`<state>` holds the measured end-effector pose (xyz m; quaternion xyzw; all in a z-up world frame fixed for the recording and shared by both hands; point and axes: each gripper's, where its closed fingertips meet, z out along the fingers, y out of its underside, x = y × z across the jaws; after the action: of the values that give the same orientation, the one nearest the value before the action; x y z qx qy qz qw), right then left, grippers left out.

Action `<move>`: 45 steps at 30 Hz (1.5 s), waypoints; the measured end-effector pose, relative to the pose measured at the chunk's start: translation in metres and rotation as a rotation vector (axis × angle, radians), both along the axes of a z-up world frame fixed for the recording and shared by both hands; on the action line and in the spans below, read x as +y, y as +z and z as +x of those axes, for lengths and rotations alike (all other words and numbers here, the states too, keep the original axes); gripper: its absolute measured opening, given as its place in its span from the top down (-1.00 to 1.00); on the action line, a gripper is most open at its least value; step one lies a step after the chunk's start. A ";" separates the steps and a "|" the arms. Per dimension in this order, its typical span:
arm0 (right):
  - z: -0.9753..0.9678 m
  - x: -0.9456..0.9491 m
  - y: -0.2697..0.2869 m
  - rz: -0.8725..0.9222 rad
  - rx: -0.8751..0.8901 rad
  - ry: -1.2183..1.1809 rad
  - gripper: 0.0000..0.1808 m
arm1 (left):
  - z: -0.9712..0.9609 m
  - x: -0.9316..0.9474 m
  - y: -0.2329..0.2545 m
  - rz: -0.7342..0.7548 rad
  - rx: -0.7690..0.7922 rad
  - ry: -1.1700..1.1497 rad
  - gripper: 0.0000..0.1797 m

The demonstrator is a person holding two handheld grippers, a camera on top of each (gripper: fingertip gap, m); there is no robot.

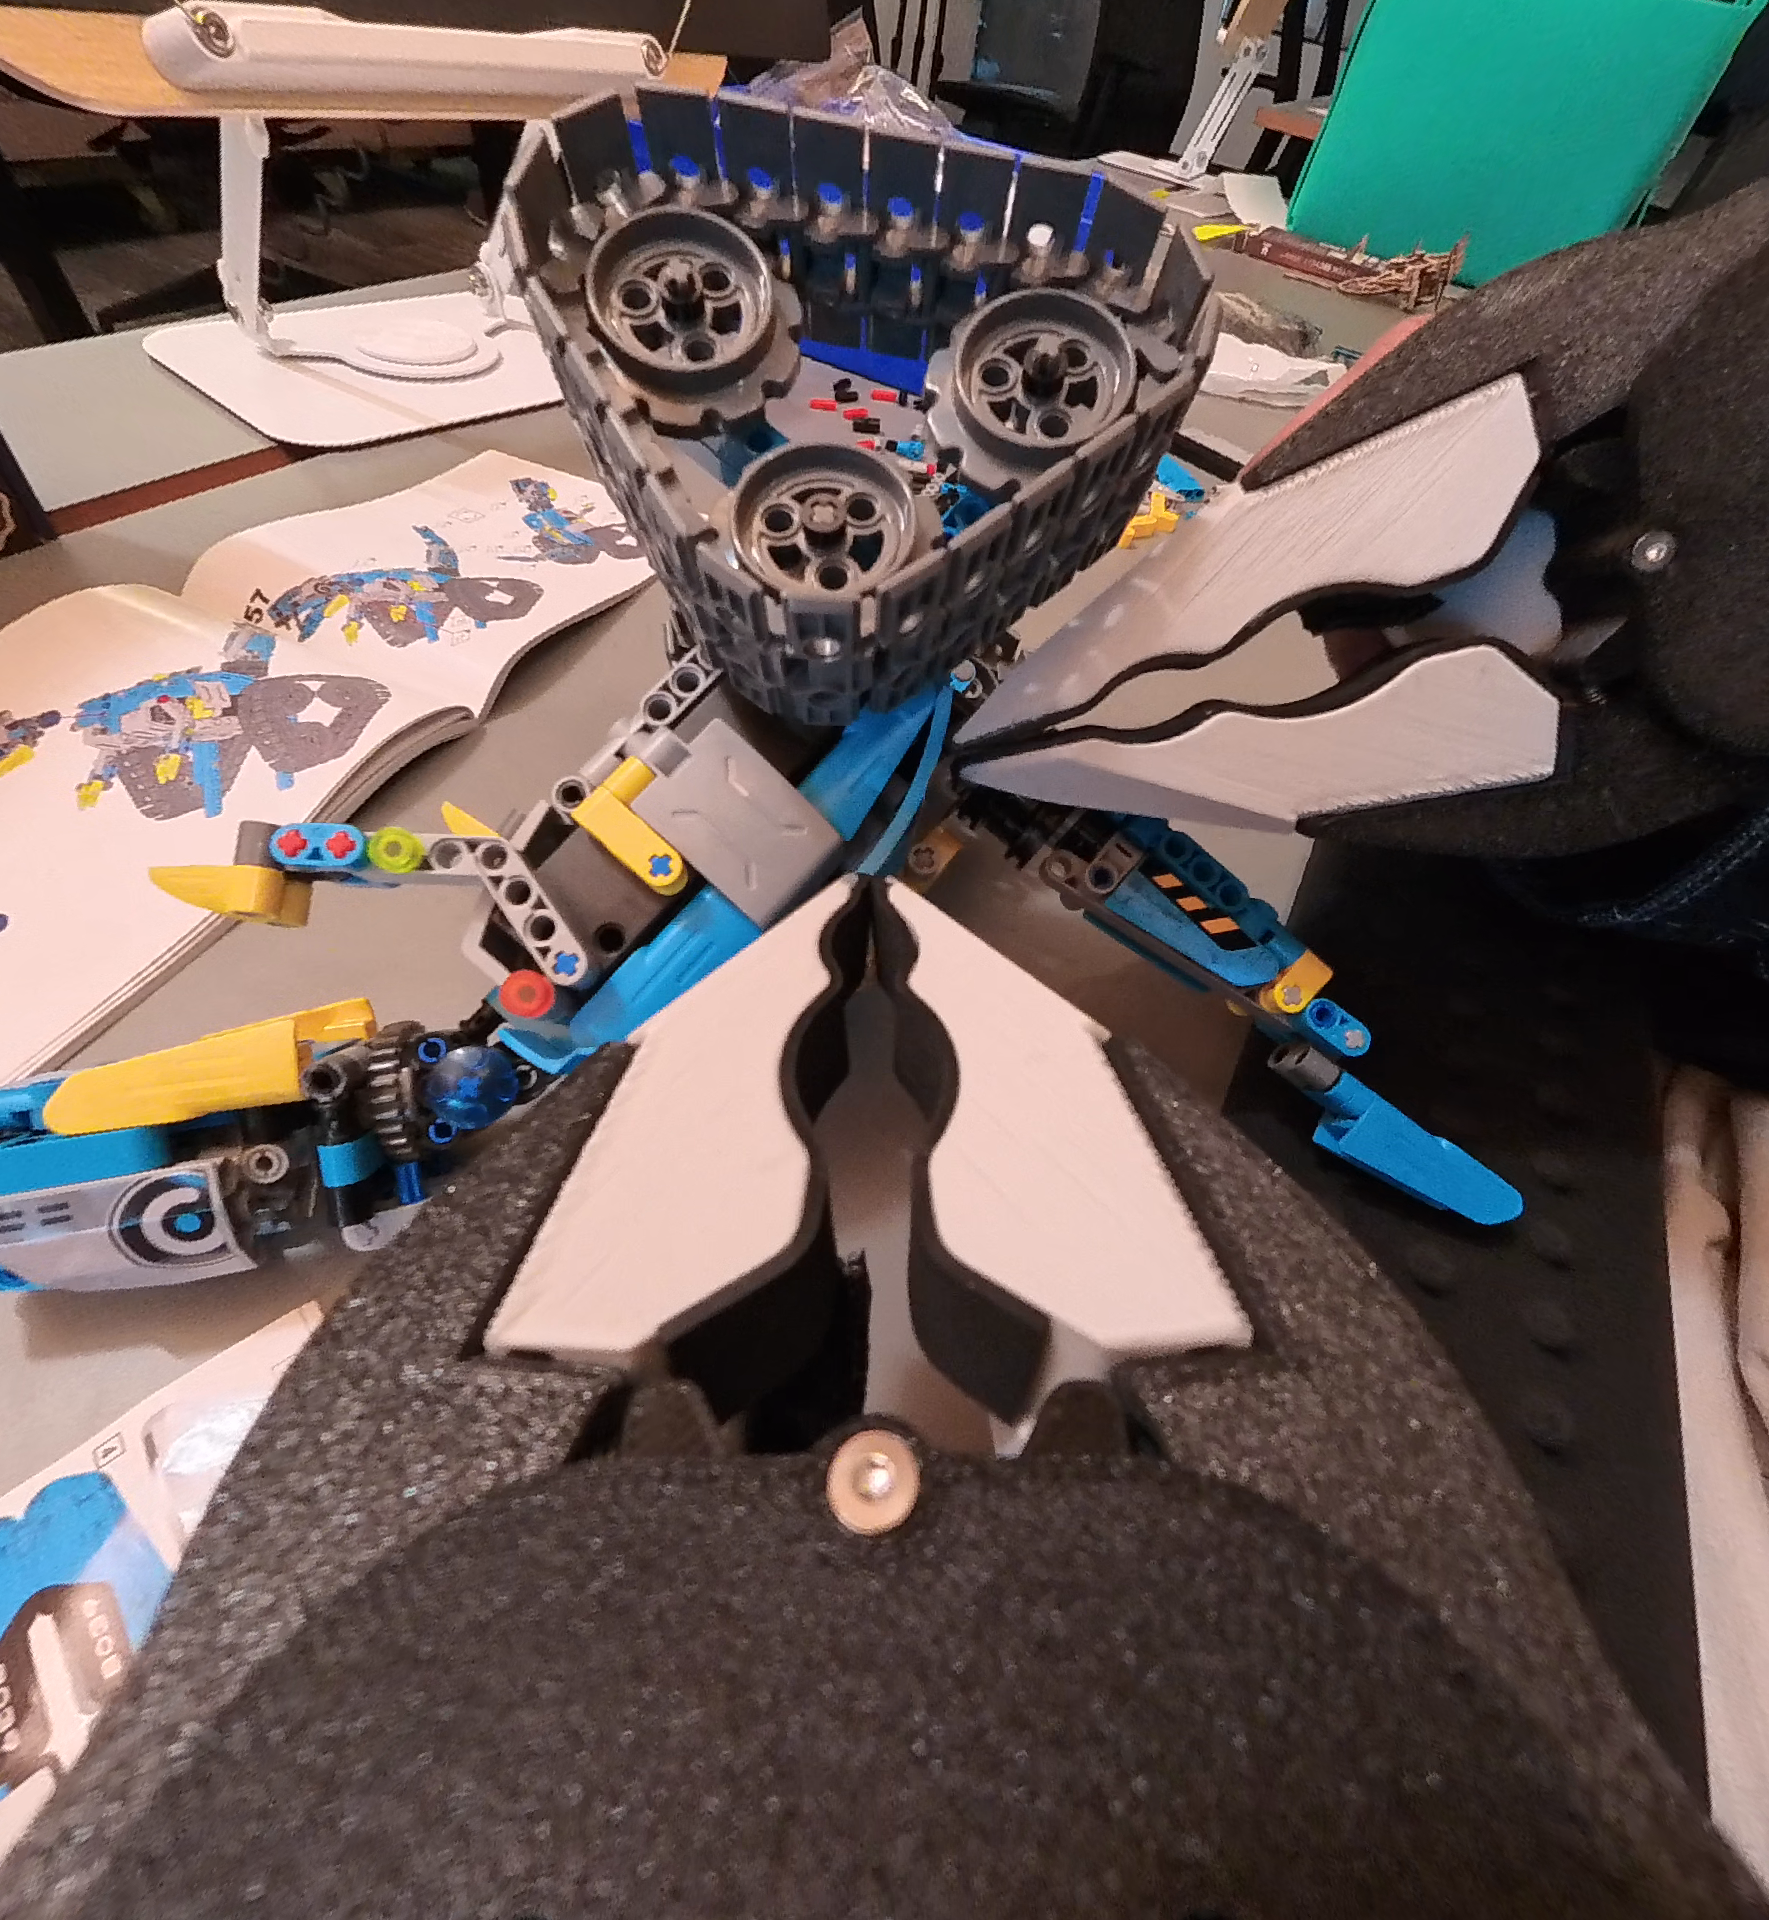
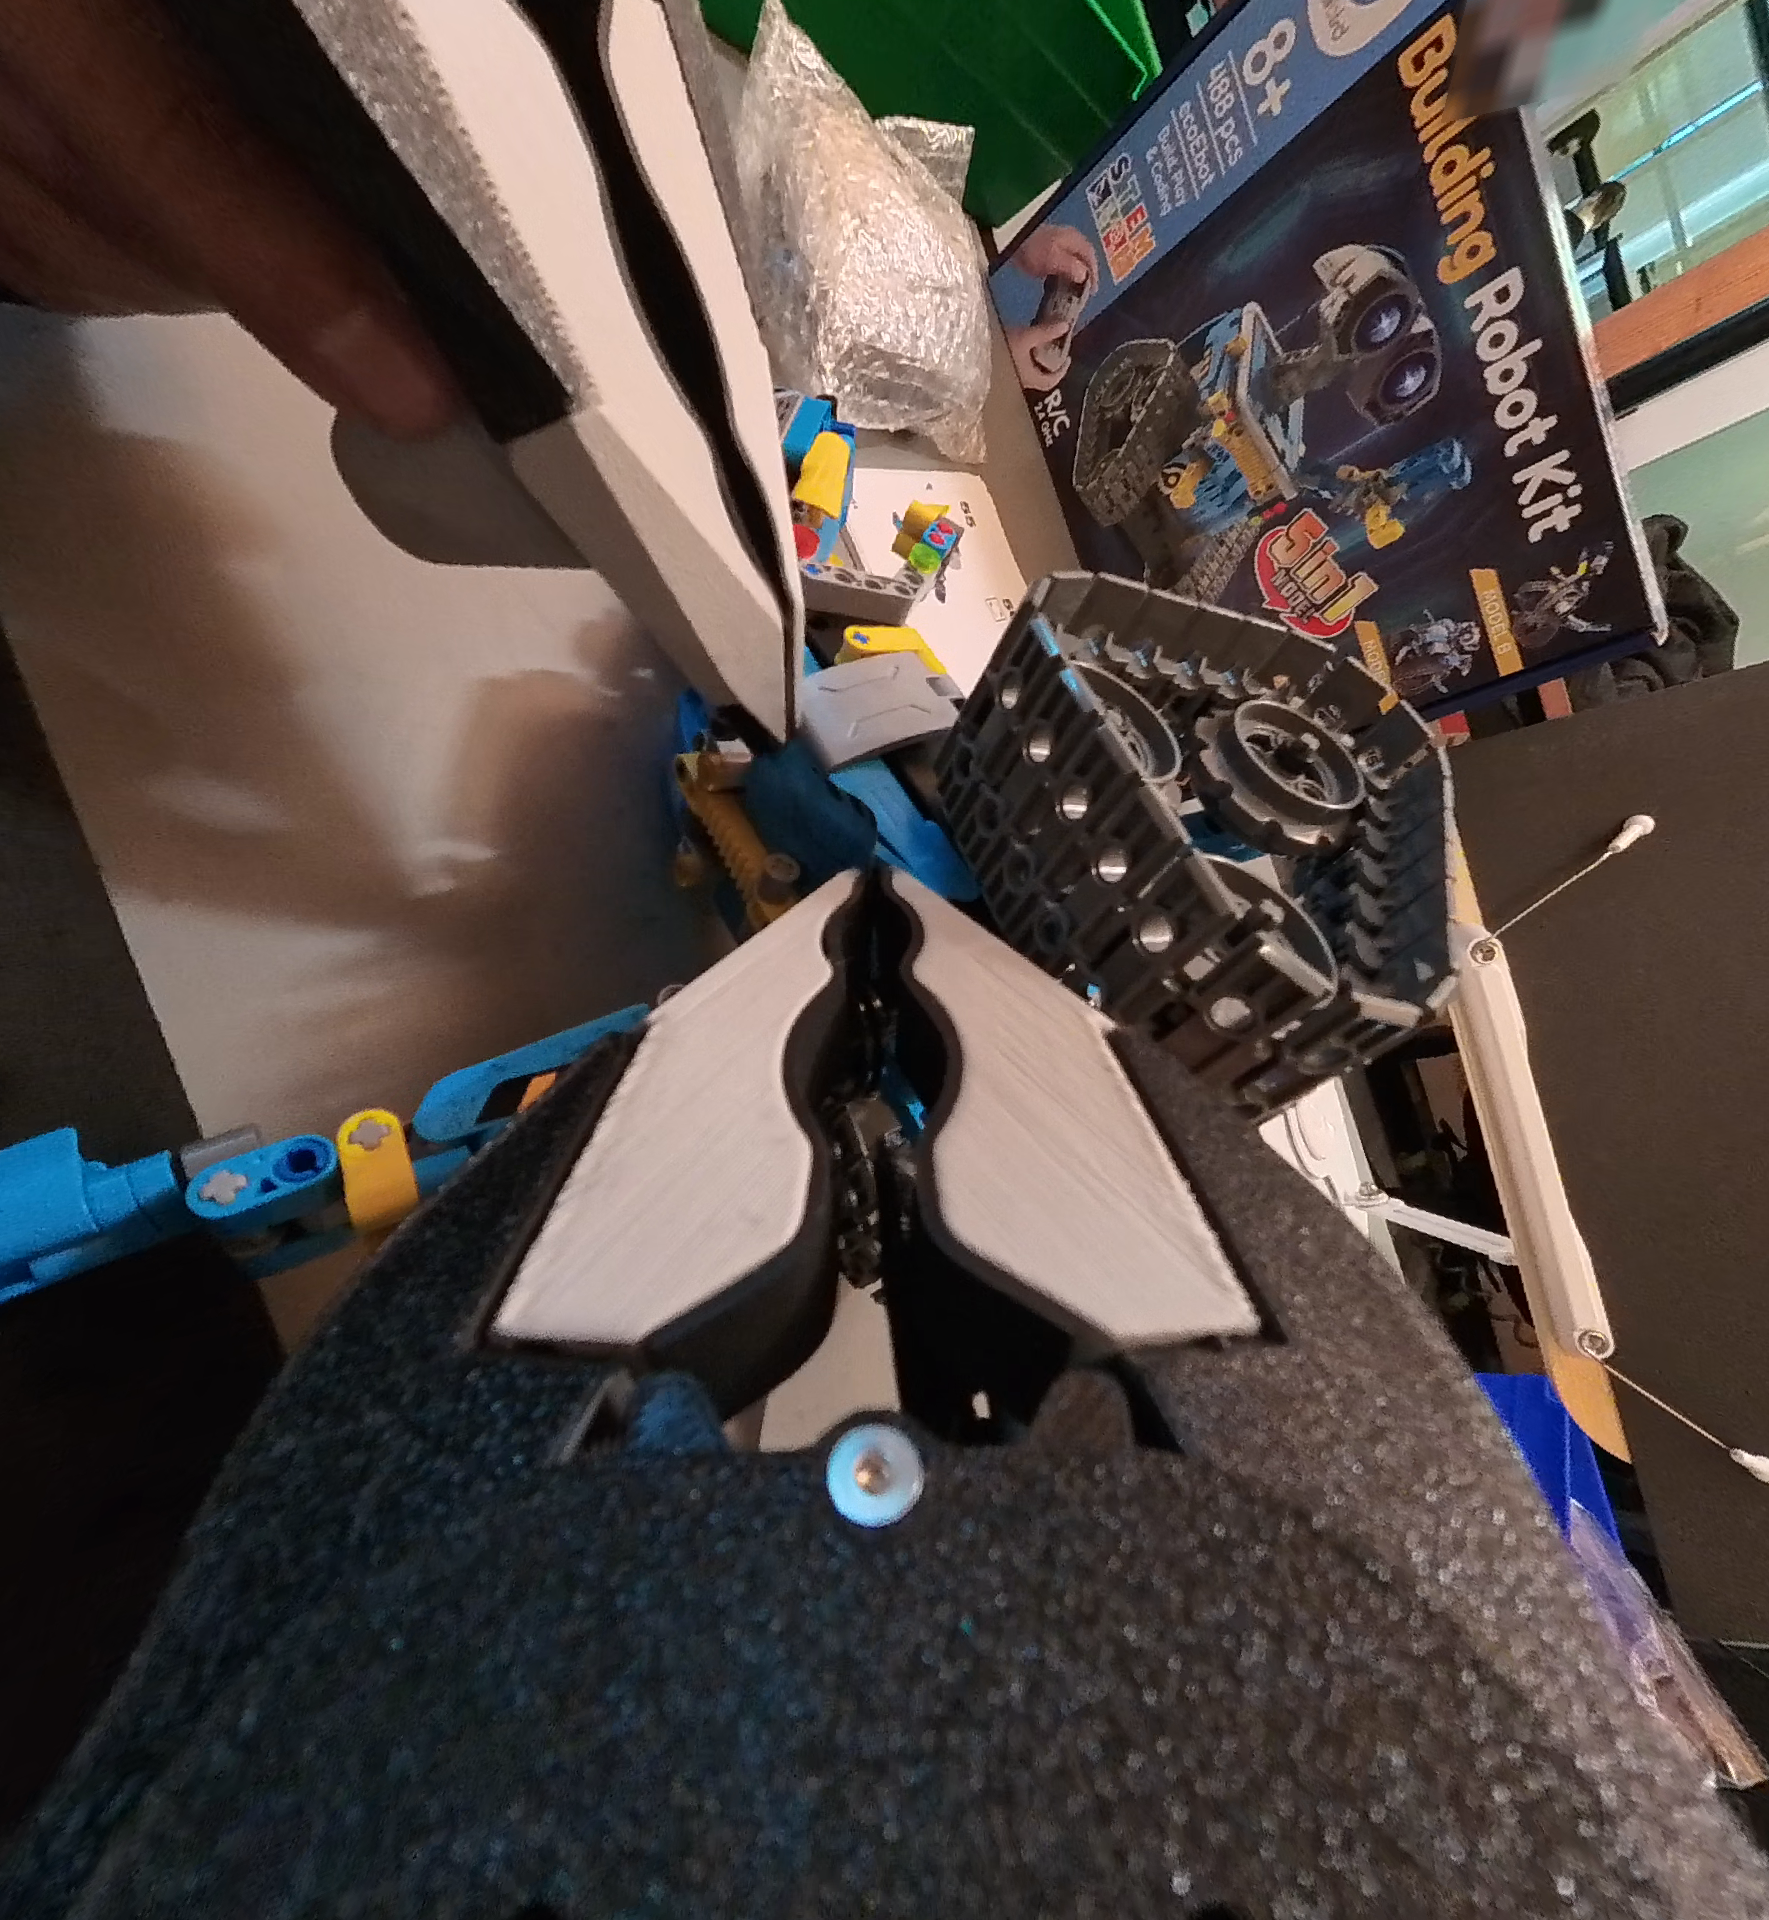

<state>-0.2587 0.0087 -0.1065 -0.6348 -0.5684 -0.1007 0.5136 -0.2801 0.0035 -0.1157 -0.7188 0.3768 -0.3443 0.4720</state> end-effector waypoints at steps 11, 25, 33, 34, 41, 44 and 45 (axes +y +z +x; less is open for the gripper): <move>-0.003 -0.010 -0.003 -0.132 0.071 -0.013 1.00 | 0.000 -0.007 0.008 0.004 -0.024 0.012 1.00; 0.001 -0.030 0.008 -0.503 0.348 0.065 1.00 | -0.001 -0.032 0.014 -0.188 -0.084 0.029 1.00; -0.009 -0.027 -0.006 -0.335 0.199 0.014 1.00 | -0.002 -0.022 0.012 -0.149 -0.089 0.142 1.00; -0.009 -0.026 -0.006 -0.335 0.202 0.010 1.00 | 0.000 -0.023 0.011 -0.157 -0.087 0.133 1.00; -0.004 -0.020 -0.004 -0.305 0.164 -0.016 1.00 | 0.003 -0.023 0.007 -0.155 -0.064 0.128 1.00; -0.003 -0.019 -0.005 -0.295 0.157 -0.023 1.00 | 0.003 -0.022 0.006 -0.157 -0.062 0.130 1.00; -0.003 -0.019 -0.004 -0.288 0.157 -0.022 1.00 | 0.003 -0.021 0.006 -0.155 -0.062 0.130 1.00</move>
<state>-0.2618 -0.0099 -0.1108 -0.7140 -0.5281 0.0264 0.4590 -0.2768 -0.0176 -0.1099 -0.7652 0.2868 -0.3630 0.4477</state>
